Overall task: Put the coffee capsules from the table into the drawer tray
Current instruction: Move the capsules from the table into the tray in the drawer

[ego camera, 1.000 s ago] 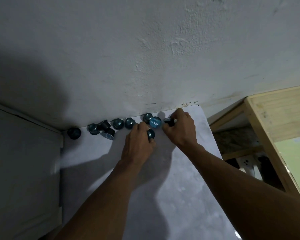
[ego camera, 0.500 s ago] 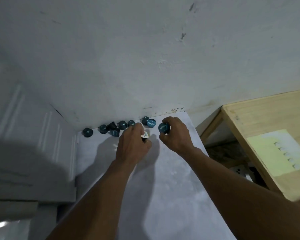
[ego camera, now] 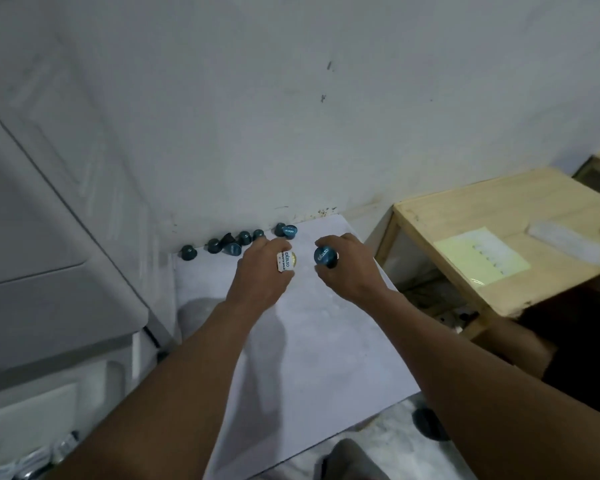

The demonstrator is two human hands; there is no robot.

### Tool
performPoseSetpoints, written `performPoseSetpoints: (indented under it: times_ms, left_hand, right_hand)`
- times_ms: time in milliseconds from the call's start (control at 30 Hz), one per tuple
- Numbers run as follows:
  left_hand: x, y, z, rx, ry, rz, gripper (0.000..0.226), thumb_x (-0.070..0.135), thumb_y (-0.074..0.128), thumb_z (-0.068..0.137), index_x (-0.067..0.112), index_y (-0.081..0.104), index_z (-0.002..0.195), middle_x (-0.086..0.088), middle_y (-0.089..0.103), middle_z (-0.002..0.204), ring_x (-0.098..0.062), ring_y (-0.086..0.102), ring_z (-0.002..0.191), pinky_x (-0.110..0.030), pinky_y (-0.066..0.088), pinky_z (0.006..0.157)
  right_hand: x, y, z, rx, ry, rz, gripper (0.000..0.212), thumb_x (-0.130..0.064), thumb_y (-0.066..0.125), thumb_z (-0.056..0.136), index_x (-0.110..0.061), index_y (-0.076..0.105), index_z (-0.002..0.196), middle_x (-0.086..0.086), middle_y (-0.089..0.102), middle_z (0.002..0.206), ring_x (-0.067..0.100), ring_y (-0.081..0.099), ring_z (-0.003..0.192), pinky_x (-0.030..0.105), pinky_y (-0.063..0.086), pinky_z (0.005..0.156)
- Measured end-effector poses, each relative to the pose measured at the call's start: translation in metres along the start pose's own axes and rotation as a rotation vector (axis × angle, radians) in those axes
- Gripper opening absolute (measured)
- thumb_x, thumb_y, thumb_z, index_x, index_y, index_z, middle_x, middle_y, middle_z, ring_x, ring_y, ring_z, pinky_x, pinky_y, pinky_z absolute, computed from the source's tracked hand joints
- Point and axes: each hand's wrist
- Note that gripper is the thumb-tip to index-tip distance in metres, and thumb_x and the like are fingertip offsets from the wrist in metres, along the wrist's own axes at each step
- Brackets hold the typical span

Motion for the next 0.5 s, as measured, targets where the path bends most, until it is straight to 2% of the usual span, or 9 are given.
performPoseSetpoints:
  times_ms: [133,267,400,500]
  left_hand:
    - [0.007,-0.014,-0.029,0.044,0.013,-0.055,0.048,0.017,0.077,0.075,0.025,0.060,0.119,-0.001,0.054,0.115,-0.020,0.056,0.102,-0.033,0.047,0.091]
    - [0.013,-0.026,-0.059,0.102,0.020,-0.044,0.047,0.026,0.078,0.075,0.026,0.060,0.118,-0.001,0.056,0.116,-0.019,0.055,0.102,-0.033,0.046,0.093]
    - [0.014,-0.037,-0.100,0.168,-0.028,-0.051,0.050,0.024,0.077,0.075,0.022,0.057,0.121,0.000,0.059,0.117,-0.019,0.057,0.102,-0.035,0.048,0.092]
    - [0.011,-0.048,-0.139,0.206,-0.087,-0.042,0.045,0.021,0.078,0.075,0.018,0.059,0.115,0.000,0.060,0.110,-0.017,0.057,0.096,-0.031,0.047,0.085]
  right_hand:
    - [-0.011,-0.011,-0.028,0.007,-0.030,-0.004,0.047,-0.018,0.070,0.079,-0.020,0.058,0.125,0.007,0.058,0.118,0.022,0.057,0.104,0.024,0.041,0.085]
    - [-0.025,-0.016,-0.054,0.006,-0.076,0.006,0.046,-0.017,0.069,0.080,-0.022,0.058,0.124,0.007,0.058,0.114,0.021,0.056,0.101,0.021,0.038,0.081]
    - [-0.041,-0.019,-0.084,-0.015,-0.128,0.046,0.047,-0.016,0.068,0.082,-0.019,0.054,0.126,0.007,0.057,0.116,0.023,0.057,0.101,0.027,0.045,0.084]
    - [-0.053,-0.016,-0.112,-0.045,-0.172,0.077,0.047,-0.015,0.069,0.081,-0.016,0.053,0.125,0.007,0.058,0.117,0.022,0.057,0.100,0.030,0.048,0.085]
Point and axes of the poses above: each hand's wrist, its own z-axis towards the middle knuckle, its own y-axis out of the palm, x = y × z
